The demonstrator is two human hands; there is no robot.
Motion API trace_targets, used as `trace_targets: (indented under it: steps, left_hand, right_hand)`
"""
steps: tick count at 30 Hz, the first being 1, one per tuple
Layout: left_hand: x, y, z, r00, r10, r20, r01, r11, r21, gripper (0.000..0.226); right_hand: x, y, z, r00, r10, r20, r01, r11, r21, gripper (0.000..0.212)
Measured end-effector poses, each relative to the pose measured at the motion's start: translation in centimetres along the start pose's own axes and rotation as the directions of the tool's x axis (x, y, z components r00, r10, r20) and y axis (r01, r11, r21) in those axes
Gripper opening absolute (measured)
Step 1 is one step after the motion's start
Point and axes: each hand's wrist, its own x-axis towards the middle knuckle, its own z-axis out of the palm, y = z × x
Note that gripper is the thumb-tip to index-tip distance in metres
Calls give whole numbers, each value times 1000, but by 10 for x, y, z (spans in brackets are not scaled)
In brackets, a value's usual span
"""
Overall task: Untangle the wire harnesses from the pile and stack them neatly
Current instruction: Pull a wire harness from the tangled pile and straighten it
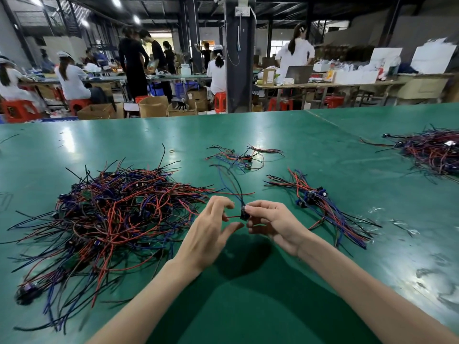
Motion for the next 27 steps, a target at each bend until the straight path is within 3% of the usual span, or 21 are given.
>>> trace_targets:
  steps: [4, 7, 11, 15, 19, 27]
  left_hand:
    - [-1, 0, 6, 994, -106, 5, 106, 993, -42, 35]
    - [-2, 0, 11, 989, -145, 37, 147, 987, -66, 40]
    - [0, 4, 15, 978, -202, -43, 197, 975, -102, 19]
    - [3, 5, 15, 951, -288, -109, 259, 940, -220, 3]
    - [3, 4, 14, 944, -314, -103, 278, 922, -268, 7]
    - [-1, 5, 13, 919, -367, -145, 334, 920, -206, 14]
  right_hand:
    - [1, -3, -6, 1000, 2, -22, 0, 996, 91, 7]
    - [1, -1, -6, 1000, -12, -3, 12, 998, 61, 10]
    - [0, 4, -4, 998, -52, 22, 53, 996, -72, 10]
    - [-1, 6, -2, 997, -48, 64, 53, 995, -80, 10]
    - [-2, 7, 2, 994, -20, 104, 27, 998, -61, 11]
    - [-2, 8, 5, 991, -10, 136, 15, 999, -36, 15]
